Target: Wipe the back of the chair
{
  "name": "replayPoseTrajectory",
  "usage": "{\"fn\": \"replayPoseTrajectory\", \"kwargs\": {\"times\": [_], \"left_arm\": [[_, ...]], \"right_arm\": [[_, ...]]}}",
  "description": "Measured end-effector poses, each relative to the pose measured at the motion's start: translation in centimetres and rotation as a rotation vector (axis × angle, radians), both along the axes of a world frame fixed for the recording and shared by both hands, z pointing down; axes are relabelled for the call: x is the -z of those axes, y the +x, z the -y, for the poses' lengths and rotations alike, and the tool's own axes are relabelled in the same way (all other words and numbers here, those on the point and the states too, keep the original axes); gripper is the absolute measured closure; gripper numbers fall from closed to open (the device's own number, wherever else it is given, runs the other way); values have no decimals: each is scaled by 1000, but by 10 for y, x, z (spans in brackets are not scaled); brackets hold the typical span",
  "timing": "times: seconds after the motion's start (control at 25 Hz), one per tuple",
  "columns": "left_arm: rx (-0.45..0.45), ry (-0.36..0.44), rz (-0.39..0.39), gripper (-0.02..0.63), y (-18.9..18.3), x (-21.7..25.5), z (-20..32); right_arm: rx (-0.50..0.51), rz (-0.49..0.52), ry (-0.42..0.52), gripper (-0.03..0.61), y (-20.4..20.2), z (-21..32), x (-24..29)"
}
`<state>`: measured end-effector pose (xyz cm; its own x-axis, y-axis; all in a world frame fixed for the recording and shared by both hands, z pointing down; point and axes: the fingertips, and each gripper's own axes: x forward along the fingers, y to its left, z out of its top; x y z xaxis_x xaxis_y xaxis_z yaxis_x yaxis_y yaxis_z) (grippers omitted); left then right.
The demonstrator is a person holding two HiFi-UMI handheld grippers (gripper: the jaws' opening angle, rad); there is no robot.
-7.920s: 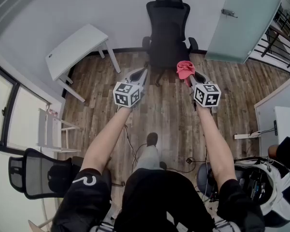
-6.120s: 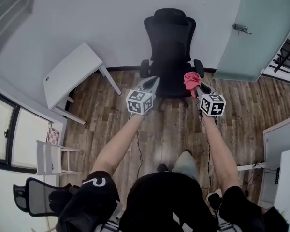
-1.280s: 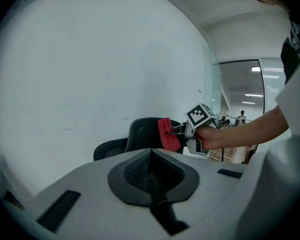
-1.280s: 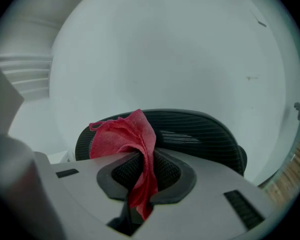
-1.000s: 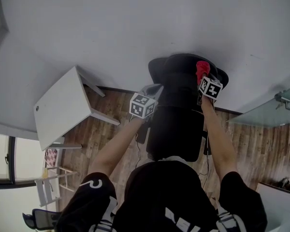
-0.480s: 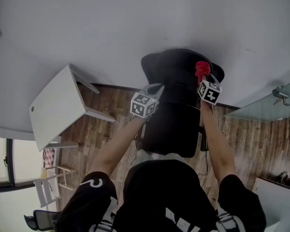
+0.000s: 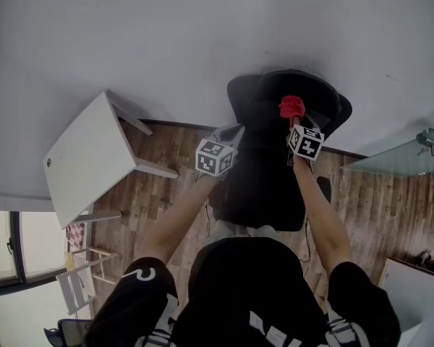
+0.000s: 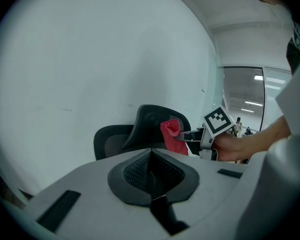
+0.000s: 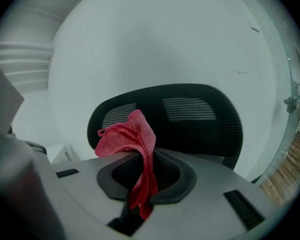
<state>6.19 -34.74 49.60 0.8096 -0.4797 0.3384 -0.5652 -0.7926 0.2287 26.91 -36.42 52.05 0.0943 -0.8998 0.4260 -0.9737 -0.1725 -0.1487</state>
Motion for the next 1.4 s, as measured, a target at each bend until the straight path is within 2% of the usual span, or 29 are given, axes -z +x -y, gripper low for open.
{"fn": "replayPoseTrajectory", "kwargs": {"times": [0.32,0.56,0.64,0.88,1.12,1.4], "left_arm": [[18,-3,-19,589,-64,-18,46],[-4,-17,-37,589,-101,-41,72],[-23,-10,-49,589,-108,-47,79],[-112,50,-1,589,-117,-69,91],[-117,37,-40,589,-114,-77,96],[-98,36,-60,589,-111,-79,91]], "right_arm": [[136,51,7,511,-128,42,-21],[154,87,-15,511,-182,70,-55],[138,104,-19,509,-189,80,-67],[66,108,-20,511,-193,108,-104],[6,83,-5,512,-177,128,-121],[12,66,6,512,-165,136,-126]]}}
